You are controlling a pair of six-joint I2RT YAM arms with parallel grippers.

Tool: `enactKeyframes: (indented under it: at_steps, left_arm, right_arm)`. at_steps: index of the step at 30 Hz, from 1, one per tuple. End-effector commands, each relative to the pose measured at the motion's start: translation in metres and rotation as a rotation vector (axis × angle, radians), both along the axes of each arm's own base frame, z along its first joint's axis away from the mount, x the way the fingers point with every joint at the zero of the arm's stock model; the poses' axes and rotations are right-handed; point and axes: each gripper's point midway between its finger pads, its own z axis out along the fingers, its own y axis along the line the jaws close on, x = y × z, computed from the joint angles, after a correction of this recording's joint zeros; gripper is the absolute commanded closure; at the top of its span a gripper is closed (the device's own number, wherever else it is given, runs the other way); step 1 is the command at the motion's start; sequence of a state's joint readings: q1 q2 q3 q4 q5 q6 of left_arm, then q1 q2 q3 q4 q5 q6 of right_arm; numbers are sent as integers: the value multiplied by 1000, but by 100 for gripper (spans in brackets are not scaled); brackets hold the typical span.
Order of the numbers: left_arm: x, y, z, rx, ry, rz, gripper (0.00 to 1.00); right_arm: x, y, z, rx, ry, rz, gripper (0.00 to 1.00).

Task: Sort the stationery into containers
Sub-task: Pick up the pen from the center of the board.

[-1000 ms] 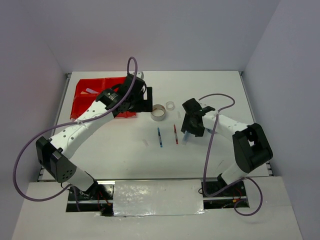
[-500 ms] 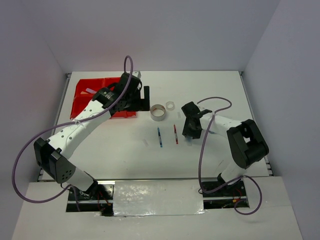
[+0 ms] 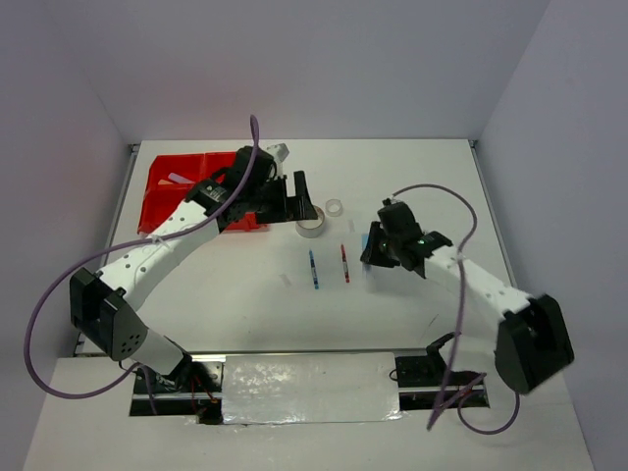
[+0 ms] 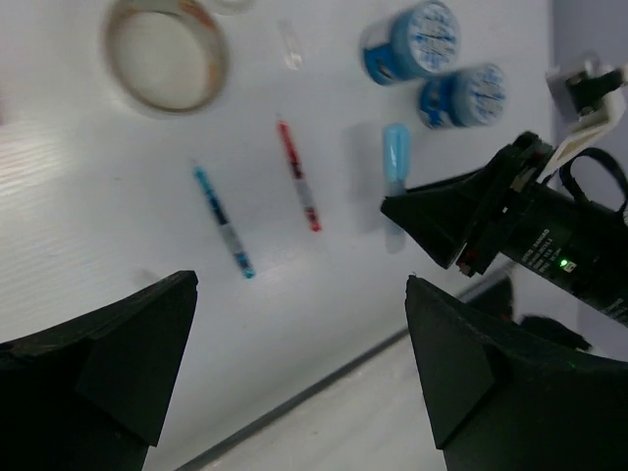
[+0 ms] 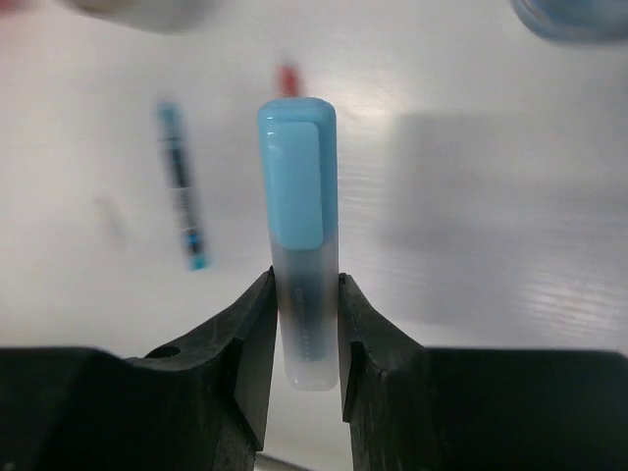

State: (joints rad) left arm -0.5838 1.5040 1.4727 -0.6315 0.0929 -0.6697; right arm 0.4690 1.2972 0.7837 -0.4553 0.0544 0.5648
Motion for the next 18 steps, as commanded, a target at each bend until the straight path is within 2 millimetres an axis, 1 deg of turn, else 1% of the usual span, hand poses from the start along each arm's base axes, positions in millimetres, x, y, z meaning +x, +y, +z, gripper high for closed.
enactKeyframes:
  at_steps: [1, 2, 3, 4, 5, 7, 10, 11, 12, 16, 18]
  left_arm:
    - [-19, -52, 56, -365, -39, -201, 1]
    - [-24, -59, 55, -423, 4, -208, 1]
    - [-28, -66, 60, -475, 16, -241, 1]
    - [-32, -76, 76, -554, -11, -315, 1]
    - [-35, -81, 74, -592, 35, -319, 1]
    - [-37, -89, 85, -657, 18, -364, 1]
    - [-37, -94, 89, -692, 32, -376, 2]
    - [-35, -94, 87, -687, 34, -369, 2]
    - [-33, -94, 84, -678, 37, -363, 3]
    - [-25, -91, 69, -618, 38, -321, 6]
    - [-22, -89, 57, -585, 56, -289, 7]
  right_arm:
    - [2, 38, 87, 217, -264, 205, 100]
    - [1, 44, 104, 262, -312, 239, 100]
    - [-4, 48, 122, 303, -353, 263, 100]
    - [-6, 52, 137, 337, -375, 281, 100]
    - [-9, 53, 145, 348, -382, 287, 100]
    - [-10, 56, 166, 375, -417, 301, 100]
    - [-12, 58, 190, 400, -462, 316, 100]
    - [-12, 59, 193, 404, -464, 321, 100]
    - [-12, 61, 202, 411, -479, 331, 100]
    - [-14, 69, 208, 433, -484, 360, 100]
    - [-15, 72, 212, 444, -489, 374, 100]
